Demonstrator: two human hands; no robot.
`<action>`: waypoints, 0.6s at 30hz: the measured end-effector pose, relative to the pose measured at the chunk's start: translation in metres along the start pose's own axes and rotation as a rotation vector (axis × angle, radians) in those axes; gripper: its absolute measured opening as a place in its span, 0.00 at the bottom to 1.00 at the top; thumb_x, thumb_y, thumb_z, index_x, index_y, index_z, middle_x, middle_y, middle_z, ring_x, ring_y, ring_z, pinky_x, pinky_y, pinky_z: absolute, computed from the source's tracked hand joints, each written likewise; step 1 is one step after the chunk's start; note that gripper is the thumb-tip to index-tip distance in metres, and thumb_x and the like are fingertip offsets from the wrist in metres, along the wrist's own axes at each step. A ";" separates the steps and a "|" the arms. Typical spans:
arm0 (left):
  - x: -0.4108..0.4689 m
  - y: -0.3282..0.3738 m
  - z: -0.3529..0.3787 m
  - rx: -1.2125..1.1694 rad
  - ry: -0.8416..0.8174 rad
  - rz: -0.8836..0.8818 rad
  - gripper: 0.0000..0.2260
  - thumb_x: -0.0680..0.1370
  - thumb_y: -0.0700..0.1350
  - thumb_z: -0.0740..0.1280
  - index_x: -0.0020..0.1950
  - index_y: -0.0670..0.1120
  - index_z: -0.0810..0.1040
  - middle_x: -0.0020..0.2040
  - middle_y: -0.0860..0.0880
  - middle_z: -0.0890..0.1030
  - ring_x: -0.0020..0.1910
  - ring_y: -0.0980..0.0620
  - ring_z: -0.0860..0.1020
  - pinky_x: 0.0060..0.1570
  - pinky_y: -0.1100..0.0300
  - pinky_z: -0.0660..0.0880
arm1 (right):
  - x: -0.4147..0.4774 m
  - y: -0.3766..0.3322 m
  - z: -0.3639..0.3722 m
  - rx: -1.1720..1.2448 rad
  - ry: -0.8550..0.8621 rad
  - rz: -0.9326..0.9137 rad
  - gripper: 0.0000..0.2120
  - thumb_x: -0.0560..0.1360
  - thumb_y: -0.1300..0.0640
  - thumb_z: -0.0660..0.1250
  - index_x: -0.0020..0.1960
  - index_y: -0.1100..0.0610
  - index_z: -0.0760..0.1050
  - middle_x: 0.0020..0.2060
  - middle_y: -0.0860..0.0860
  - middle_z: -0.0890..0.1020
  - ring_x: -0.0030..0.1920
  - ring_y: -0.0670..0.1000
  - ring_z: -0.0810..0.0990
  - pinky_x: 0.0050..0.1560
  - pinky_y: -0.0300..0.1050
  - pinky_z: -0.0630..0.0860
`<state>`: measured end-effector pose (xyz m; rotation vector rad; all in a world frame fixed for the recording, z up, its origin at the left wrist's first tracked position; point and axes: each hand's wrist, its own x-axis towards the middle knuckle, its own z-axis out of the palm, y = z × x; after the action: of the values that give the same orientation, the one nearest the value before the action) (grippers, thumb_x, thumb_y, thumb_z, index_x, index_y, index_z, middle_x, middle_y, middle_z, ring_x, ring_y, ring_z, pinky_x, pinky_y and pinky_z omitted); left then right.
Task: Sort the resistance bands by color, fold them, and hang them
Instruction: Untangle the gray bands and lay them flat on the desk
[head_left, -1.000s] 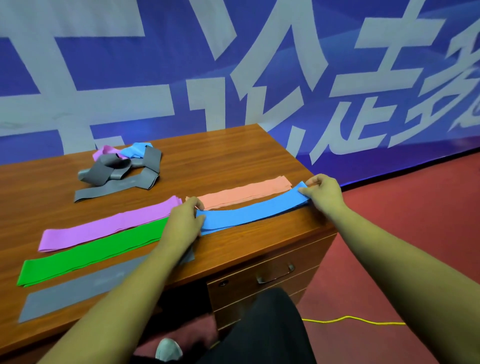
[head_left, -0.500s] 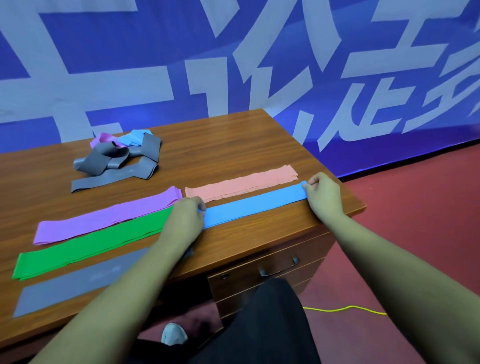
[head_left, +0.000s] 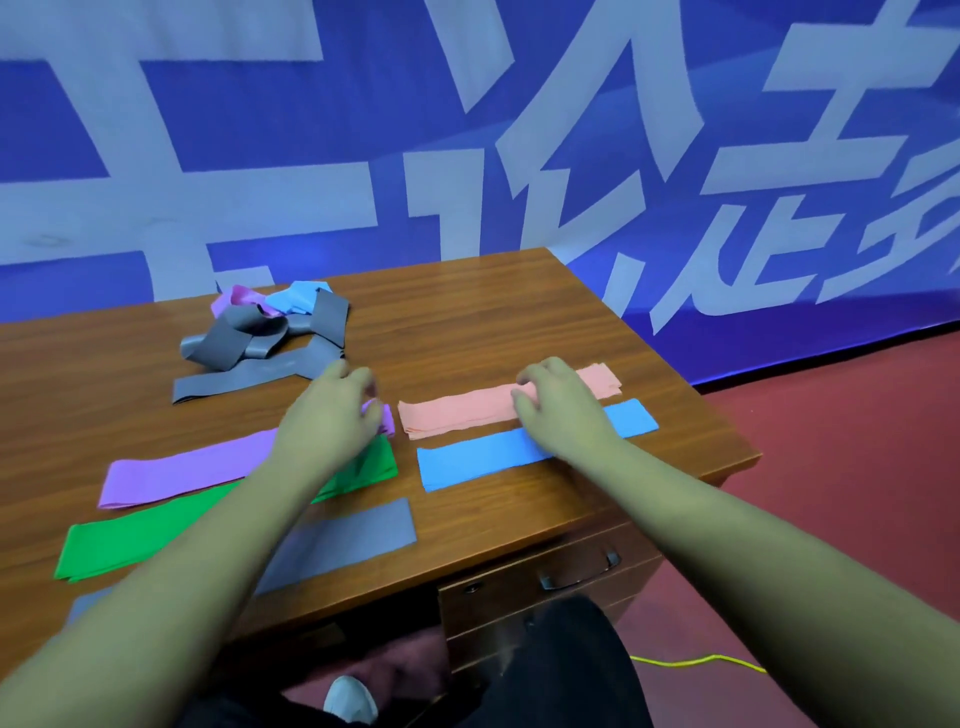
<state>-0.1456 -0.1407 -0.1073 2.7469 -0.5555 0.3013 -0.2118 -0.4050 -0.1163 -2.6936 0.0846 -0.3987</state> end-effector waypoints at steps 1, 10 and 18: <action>0.006 -0.018 -0.005 -0.014 -0.006 -0.042 0.06 0.76 0.46 0.65 0.51 0.46 0.77 0.50 0.45 0.73 0.51 0.42 0.76 0.46 0.51 0.74 | 0.008 -0.014 0.007 0.010 -0.031 -0.017 0.15 0.78 0.52 0.62 0.60 0.58 0.76 0.55 0.57 0.76 0.57 0.59 0.76 0.60 0.53 0.72; 0.056 -0.141 -0.008 0.008 -0.070 -0.226 0.10 0.75 0.43 0.67 0.54 0.42 0.78 0.53 0.42 0.75 0.52 0.39 0.77 0.54 0.47 0.75 | 0.116 -0.125 0.081 0.065 -0.240 -0.079 0.18 0.77 0.52 0.63 0.63 0.59 0.74 0.59 0.58 0.76 0.61 0.60 0.75 0.61 0.54 0.73; 0.101 -0.174 0.022 -0.041 -0.196 -0.244 0.22 0.76 0.49 0.69 0.67 0.42 0.72 0.61 0.41 0.72 0.63 0.41 0.71 0.63 0.47 0.70 | 0.173 -0.168 0.161 0.131 -0.318 -0.003 0.21 0.73 0.48 0.71 0.58 0.60 0.72 0.56 0.59 0.76 0.55 0.60 0.76 0.56 0.52 0.74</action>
<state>0.0199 -0.0311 -0.1477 2.7826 -0.2647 -0.0374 0.0003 -0.2087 -0.1423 -2.5911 -0.0365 0.0263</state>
